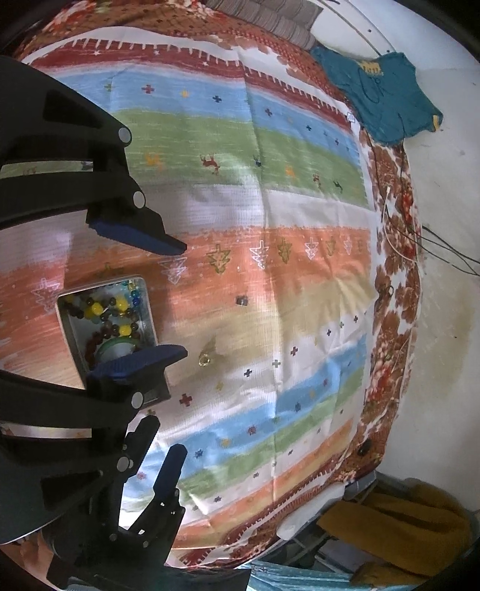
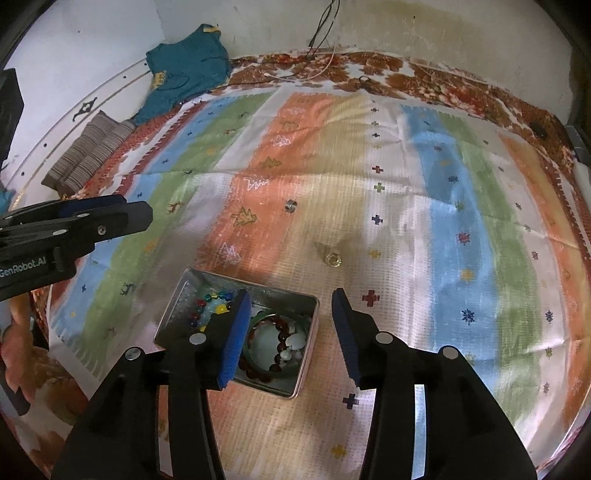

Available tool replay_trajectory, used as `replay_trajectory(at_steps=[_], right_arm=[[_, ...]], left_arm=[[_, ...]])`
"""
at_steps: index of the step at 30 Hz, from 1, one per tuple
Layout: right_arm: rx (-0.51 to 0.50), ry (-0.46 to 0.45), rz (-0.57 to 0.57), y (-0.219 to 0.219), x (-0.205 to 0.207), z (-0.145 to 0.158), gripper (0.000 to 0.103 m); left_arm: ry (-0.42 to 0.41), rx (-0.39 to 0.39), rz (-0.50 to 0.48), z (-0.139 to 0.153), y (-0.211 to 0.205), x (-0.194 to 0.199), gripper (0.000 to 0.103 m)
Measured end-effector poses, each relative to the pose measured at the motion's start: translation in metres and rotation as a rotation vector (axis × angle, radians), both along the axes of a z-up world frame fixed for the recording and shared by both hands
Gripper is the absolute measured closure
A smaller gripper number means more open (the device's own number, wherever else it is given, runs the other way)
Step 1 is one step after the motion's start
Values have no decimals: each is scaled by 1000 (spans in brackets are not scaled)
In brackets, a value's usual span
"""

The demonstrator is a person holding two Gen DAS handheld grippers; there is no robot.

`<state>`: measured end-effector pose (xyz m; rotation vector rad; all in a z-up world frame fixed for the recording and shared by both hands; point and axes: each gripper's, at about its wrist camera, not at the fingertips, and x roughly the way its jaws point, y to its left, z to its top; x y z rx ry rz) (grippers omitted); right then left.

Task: Organize jewelry
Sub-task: 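Move left tool to small silver ring while right tool approaches gold ring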

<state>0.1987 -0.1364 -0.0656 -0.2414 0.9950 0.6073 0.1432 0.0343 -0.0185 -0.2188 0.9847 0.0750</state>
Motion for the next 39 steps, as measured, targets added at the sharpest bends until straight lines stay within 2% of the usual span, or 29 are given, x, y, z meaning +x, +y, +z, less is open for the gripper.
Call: replay_trajectory(at_steps=[9,26,39], right_arm=[[-24,31,-16,7,21,-9,54],[-84,95,-31,19,56,-36,54],[-93,167,-57,22,82,-59,54]], left_arm=[[24,23,7,-8,1,28,46],[116,27,-13,-43,2,82,46],[186,25,-23,-67,5,115,46]])
